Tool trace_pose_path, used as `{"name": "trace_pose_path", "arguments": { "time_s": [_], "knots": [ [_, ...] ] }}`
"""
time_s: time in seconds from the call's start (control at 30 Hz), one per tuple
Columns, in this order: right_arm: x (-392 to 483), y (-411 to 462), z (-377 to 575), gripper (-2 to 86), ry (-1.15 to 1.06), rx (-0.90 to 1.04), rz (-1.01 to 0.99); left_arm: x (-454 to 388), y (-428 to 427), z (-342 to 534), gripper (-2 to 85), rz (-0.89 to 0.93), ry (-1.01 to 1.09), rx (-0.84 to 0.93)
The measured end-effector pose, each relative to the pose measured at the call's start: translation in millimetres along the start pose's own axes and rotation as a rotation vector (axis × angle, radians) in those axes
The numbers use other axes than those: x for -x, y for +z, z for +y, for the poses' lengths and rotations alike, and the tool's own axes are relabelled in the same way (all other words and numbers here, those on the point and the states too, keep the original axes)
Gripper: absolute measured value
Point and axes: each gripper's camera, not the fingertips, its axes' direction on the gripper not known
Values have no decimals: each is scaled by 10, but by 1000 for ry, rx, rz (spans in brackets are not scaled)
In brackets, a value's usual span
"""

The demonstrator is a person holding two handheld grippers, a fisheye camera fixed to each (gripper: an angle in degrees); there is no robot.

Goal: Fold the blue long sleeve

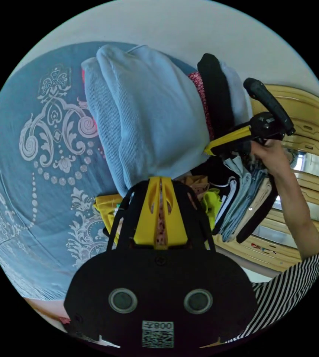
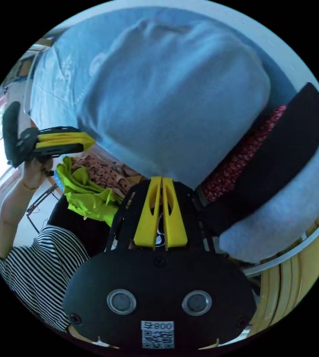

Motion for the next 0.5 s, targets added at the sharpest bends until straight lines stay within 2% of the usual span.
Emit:
{"name": "trace_pose_path", "arguments": {
  "time_s": [0.1,0.23,0.3,0.37,0.43,0.5],
  "knots": [
    [-90,-494,594,33,-2,-224,-24,72,-183,202,5,84,40,-86],
    [-602,-967,1470,105,234,-492,54,192,-349,486,12,152,90,-158],
    [-914,-1022,1808,128,345,-557,-10,305,-404,686,15,192,106,-183],
    [-1289,-962,2206,141,450,-623,-177,411,-414,839,16,218,104,-186],
    [-1433,-881,2444,140,477,-667,-283,534,-400,989,15,248,92,-184],
    [-1457,-824,2620,139,502,-682,-292,704,-368,1183,13,281,73,-184]
  ]
}}
